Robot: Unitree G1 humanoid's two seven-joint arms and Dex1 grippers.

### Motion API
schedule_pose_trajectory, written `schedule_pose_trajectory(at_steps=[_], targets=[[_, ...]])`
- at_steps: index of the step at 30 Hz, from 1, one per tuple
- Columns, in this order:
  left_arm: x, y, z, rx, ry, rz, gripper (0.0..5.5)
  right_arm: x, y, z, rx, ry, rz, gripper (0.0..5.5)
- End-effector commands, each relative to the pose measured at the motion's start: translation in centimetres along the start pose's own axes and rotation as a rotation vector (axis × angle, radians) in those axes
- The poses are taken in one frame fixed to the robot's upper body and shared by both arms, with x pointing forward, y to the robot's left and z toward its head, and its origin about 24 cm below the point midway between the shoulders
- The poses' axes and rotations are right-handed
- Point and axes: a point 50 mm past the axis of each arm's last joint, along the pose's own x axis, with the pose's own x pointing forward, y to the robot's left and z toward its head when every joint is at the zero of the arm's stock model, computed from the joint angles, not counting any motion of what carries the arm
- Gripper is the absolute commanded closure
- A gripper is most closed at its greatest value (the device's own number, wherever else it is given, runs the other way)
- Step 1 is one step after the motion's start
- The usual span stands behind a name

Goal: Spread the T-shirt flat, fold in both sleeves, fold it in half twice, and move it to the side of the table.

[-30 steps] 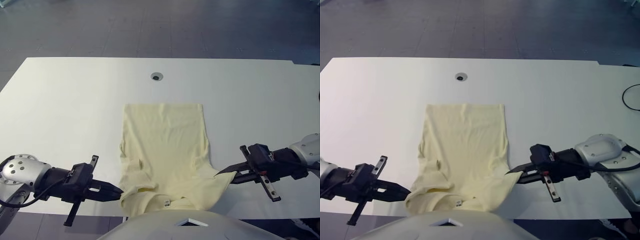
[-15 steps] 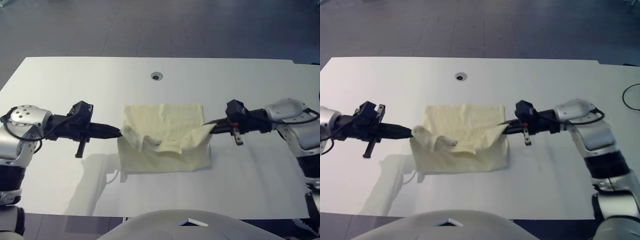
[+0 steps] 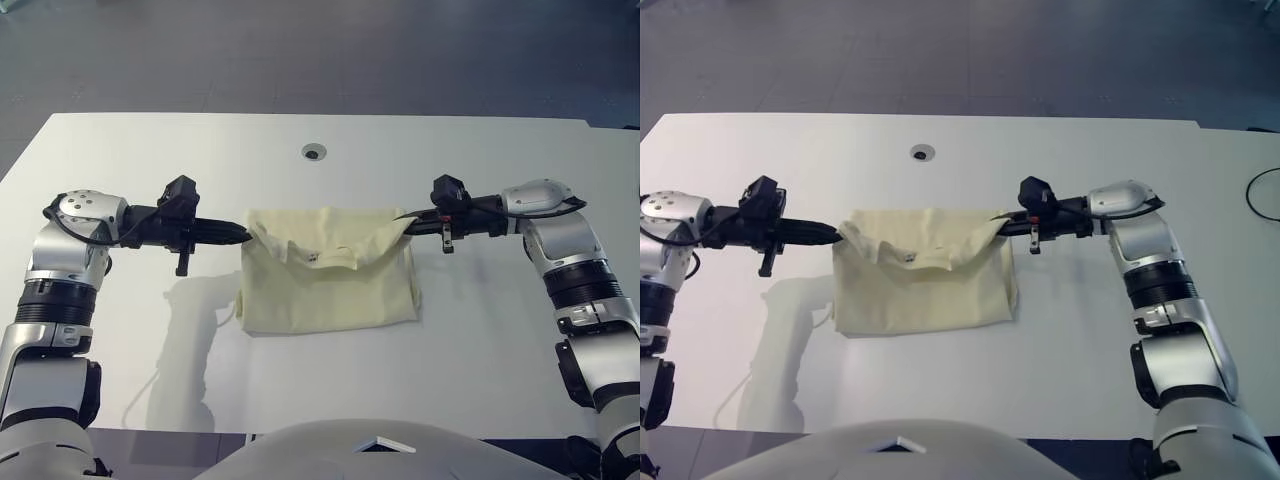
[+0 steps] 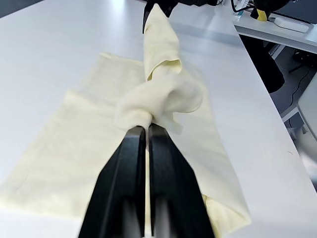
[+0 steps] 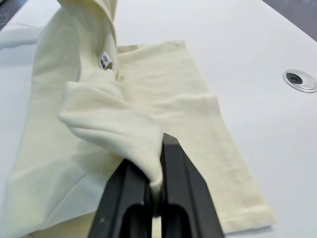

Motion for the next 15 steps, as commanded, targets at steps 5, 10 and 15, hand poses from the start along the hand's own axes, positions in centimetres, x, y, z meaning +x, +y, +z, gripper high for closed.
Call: schedule_pose_trajectory(at_steps=[5,10,15], targets=[[1.2,2.1,-1.3,-0.009,0.037,0.081,5.48,0.3,-1.8,-0.6,0.015,0.004,-0.105,5.5],[1.2,3.3,-2.6,-0.039,0.083,0.155,5.48,1.2,-2.8,-1.3,0.056,-0.002,-0.163,5.5],[2.4,4.1,-4.4,-0.1,0.111,0.236,5.12,2.1,-3.4,-3.3,0.279,0.01,-0.245,5.15]])
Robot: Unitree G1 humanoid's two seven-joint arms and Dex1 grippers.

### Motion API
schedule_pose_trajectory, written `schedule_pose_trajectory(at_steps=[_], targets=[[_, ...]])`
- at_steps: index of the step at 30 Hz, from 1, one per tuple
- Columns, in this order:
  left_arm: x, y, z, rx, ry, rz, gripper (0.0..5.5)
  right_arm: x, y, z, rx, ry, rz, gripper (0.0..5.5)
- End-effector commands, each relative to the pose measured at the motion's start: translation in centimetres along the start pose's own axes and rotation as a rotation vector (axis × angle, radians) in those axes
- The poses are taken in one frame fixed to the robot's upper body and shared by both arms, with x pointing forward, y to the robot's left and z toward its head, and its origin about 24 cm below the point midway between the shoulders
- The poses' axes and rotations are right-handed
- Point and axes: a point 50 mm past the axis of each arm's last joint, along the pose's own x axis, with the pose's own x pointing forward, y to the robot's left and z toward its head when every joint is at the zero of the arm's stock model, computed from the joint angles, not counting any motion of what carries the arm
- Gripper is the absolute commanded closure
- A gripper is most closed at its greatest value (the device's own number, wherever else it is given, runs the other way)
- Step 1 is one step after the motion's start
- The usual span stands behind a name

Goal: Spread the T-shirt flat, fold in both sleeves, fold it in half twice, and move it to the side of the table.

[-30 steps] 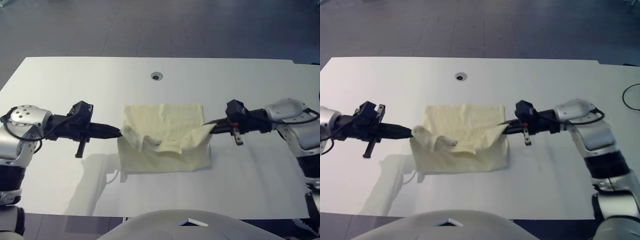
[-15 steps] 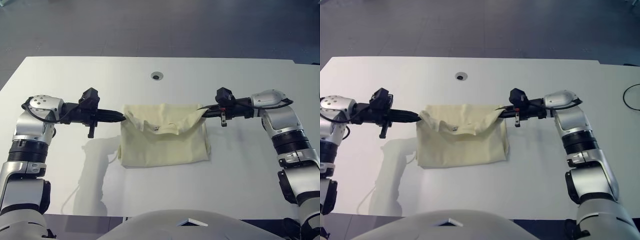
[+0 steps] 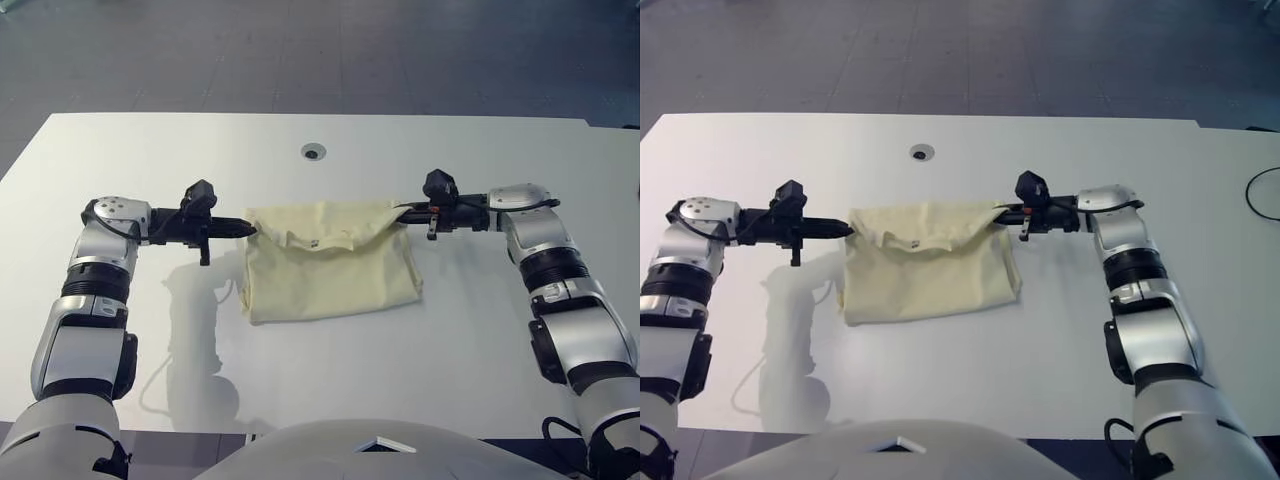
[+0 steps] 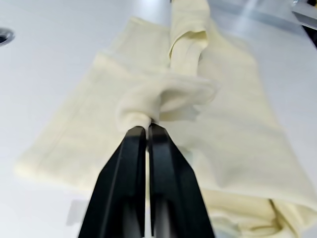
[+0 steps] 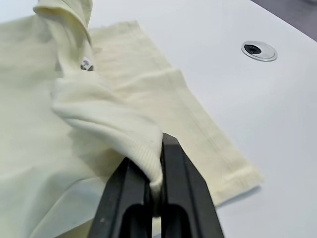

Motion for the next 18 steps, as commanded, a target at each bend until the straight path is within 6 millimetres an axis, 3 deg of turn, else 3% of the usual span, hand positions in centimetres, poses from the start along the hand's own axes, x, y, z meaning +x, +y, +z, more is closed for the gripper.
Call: schedule_pose_trajectory(at_steps=[1,12,15,18], targets=[[1.5,0.7,-0.5,-0.023,0.012,0.073,4.95,0.7,-0.9,-0.8,0.188,0.011,-0.094,5.04],[1.3,2.5,0.0,-0.245,-0.173,0.323,3.14,1.7,-2.4,0.7,0.587,-0.179,-0.293,3.3],[0.8,2.9,0.0,-0.222,-0.184,0.408,2.62,1.3,-2.8,1.4,0.573,-0.222,-0.33,2.8],[0.4,2.5,1.2,-0.144,-0.269,0.385,2.21,1.2,-2.1,1.8,0.423,-0.212,-0.245,2.4]])
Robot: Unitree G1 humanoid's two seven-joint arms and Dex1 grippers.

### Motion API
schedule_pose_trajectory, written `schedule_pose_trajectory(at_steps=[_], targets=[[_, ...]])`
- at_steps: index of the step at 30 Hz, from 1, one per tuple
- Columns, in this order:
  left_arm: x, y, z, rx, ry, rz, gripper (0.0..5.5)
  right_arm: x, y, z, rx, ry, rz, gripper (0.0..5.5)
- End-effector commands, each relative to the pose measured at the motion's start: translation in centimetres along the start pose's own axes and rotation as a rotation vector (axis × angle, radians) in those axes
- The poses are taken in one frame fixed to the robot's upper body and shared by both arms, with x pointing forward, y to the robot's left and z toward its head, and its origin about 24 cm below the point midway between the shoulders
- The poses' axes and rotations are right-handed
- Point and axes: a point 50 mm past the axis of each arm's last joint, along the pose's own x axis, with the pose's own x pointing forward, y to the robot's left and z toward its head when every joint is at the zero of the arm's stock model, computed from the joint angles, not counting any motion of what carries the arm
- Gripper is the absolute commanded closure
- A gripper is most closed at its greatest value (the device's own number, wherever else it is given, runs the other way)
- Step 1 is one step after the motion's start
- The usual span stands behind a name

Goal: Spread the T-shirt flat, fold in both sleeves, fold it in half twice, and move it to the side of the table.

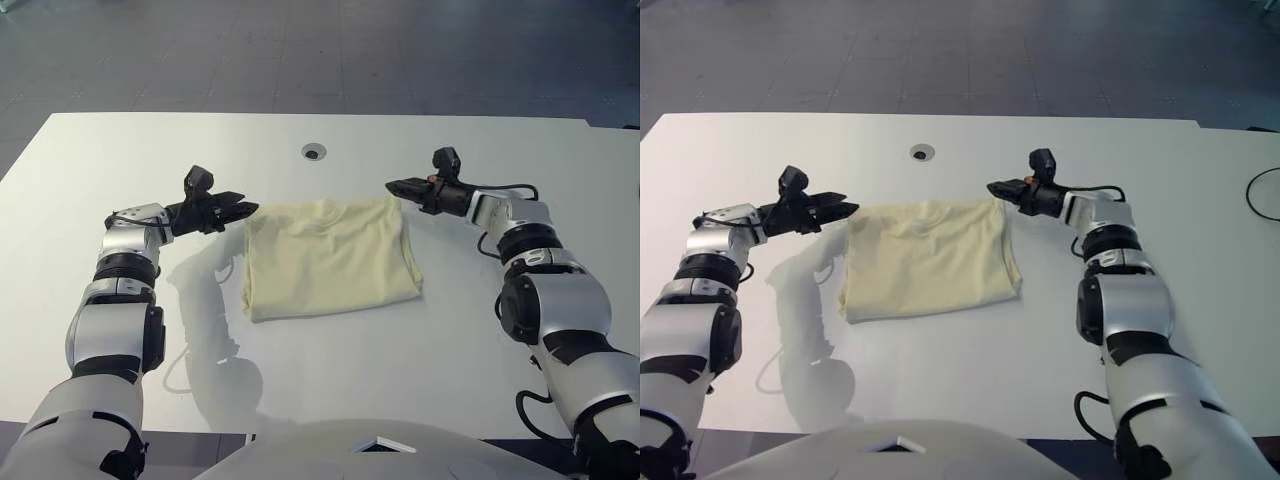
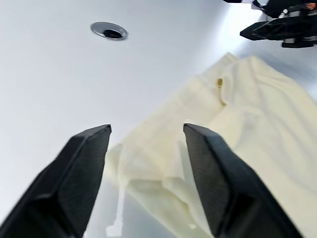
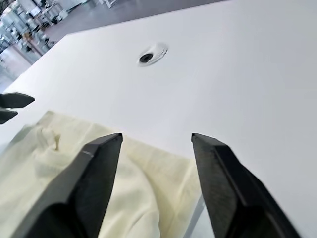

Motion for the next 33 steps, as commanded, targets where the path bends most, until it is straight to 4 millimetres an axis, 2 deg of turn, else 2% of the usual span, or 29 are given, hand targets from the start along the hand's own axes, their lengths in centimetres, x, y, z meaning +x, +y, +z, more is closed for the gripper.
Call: schedule_pose_trajectory(at_steps=[1,3,6,10,15,19,21,23,26,29,33], targets=[[-0.6,-0.9,2.2,0.108,-0.13,-0.052,2.05,-0.3,1.6,0.7,-0.21,0.005,0.144,2.25],[-0.7,-2.8,2.7,0.177,-0.162,-0.122,1.67,-0.8,2.7,-0.2,-0.3,0.034,0.224,2.5],[-0.7,-6.1,2.0,0.275,-0.15,-0.174,2.13,-2.0,4.4,-1.9,-0.368,0.074,0.319,2.98],[-0.9,-9.2,-0.6,0.327,-0.054,-0.206,2.76,-3.2,4.4,-3.6,-0.36,0.146,0.321,3.58],[-1.0,-10.6,-4.1,0.364,0.081,-0.193,3.48,-3.3,2.9,-6.4,-0.334,0.279,0.213,4.26],[-0.9,-10.0,-6.4,0.389,0.177,-0.163,4.14,-4.2,1.5,-8.4,-0.326,0.358,0.148,4.9],[-0.9,-9.6,-6.8,0.396,0.181,-0.153,3.97,-4.4,1.3,-8.8,-0.321,0.37,0.141,5.26],[-0.7,-9.6,-6.5,0.41,0.164,-0.165,3.62,-4.5,1.5,-8.6,-0.316,0.362,0.155,5.5],[-0.5,-9.7,-5.6,0.46,0.135,-0.197,3.09,-4.5,2.2,-7.5,-0.308,0.31,0.188,5.5],[-0.4,-10.1,-3.3,0.55,0.073,-0.252,2.58,-4.4,3.9,-4.5,-0.273,0.173,0.248,5.5],[-1.2,-10.7,0.8,0.64,-0.039,-0.261,1.82,-3.9,6.0,-0.7,-0.279,0.03,0.274,5.5]])
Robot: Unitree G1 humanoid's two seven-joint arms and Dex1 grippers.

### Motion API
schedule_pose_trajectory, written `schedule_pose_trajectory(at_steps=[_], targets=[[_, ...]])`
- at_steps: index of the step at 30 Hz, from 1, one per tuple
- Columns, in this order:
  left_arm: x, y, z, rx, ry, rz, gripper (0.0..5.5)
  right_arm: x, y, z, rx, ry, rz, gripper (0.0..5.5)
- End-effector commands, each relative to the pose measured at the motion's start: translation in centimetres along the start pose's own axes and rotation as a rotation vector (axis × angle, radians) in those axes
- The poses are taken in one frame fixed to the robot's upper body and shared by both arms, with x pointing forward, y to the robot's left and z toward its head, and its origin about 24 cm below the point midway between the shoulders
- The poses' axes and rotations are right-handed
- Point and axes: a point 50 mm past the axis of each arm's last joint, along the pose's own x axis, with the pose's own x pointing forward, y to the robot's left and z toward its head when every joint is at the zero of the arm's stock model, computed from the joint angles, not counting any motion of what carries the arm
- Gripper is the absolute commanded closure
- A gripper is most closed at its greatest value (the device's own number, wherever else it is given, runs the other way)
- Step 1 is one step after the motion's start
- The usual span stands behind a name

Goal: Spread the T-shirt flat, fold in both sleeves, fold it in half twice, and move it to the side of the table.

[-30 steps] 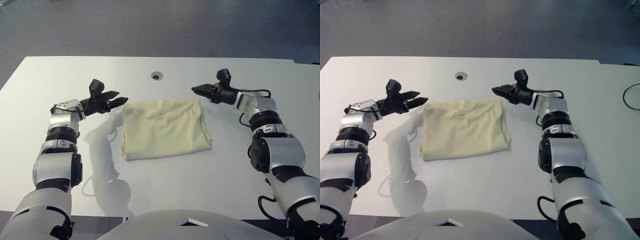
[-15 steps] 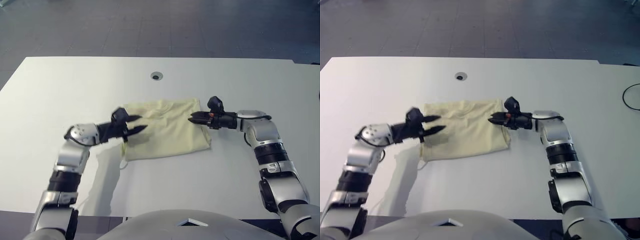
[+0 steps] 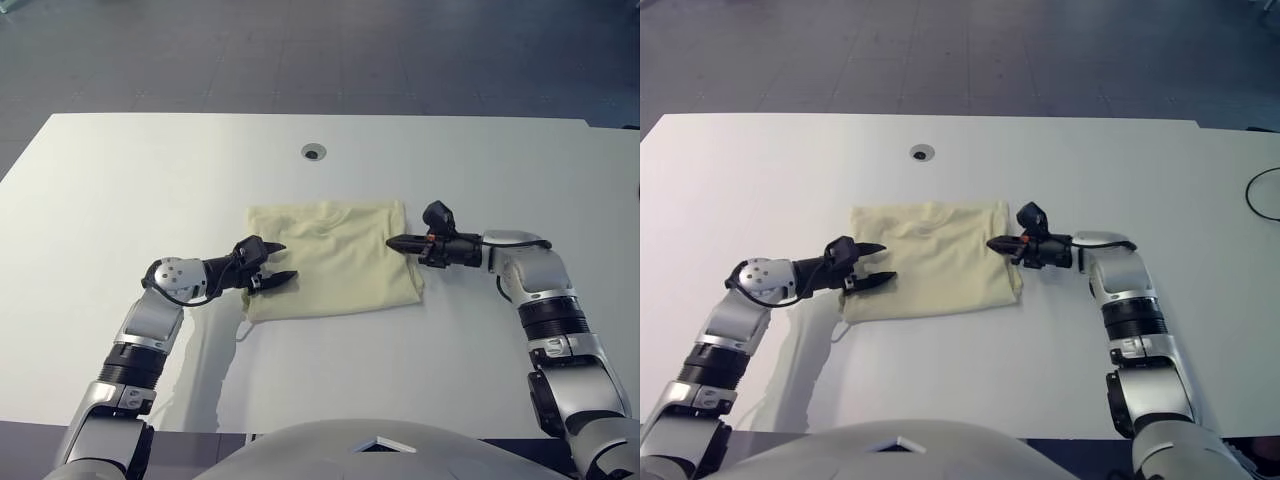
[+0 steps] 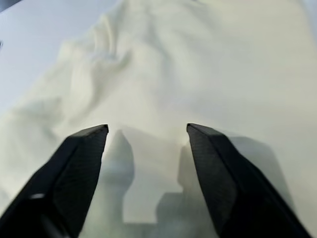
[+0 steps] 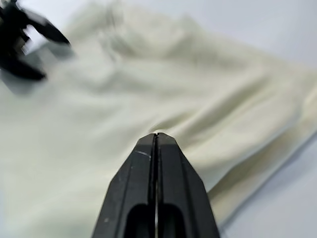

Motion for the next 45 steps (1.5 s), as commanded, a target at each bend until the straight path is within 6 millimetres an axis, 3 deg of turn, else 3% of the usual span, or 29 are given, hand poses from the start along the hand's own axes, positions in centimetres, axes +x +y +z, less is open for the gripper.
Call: schedule_pose_trajectory(at_steps=[1,4,10,12,16,21,29,35,41,45], targets=[[-1.6,1.8,4.5,0.125,-0.088,0.045,1.67,0.5,0.7,4.4,-0.074,-0.119,-0.016,5.5],[-2.9,1.6,6.0,0.165,-0.06,0.079,1.15,0.8,0.1,5.2,-0.179,-0.092,-0.092,5.5],[-3.0,-1.1,4.5,0.238,0.105,0.044,0.13,-0.2,-1.2,3.4,-0.306,0.078,-0.137,5.5],[-2.7,-1.7,4.2,0.227,0.106,0.039,0.11,-0.4,-1.0,2.6,-0.296,0.126,-0.11,5.5],[-2.2,-1.9,4.3,0.225,0.099,0.055,0.1,-0.7,-0.8,2.1,-0.282,0.156,-0.099,4.86],[-2.2,-1.7,4.3,0.237,0.107,0.096,0.1,-1.7,-0.8,3.0,-0.273,0.122,-0.124,4.12],[-2.2,-1.9,2.9,0.261,0.166,0.146,0.1,-5.1,1.0,2.0,-0.3,0.18,-0.133,2.76],[-1.6,-0.3,2.8,0.28,0.156,0.252,0.1,-4.1,1.0,0.4,-0.316,0.21,-0.193,1.78],[-0.6,1.3,2.3,0.278,0.164,0.316,0.1,-3.1,1.9,0.2,-0.295,0.168,-0.172,0.85],[-0.3,1.4,1.6,0.268,0.18,0.334,0.1,-2.5,1.2,-0.8,-0.406,0.252,-0.282,0.24]])
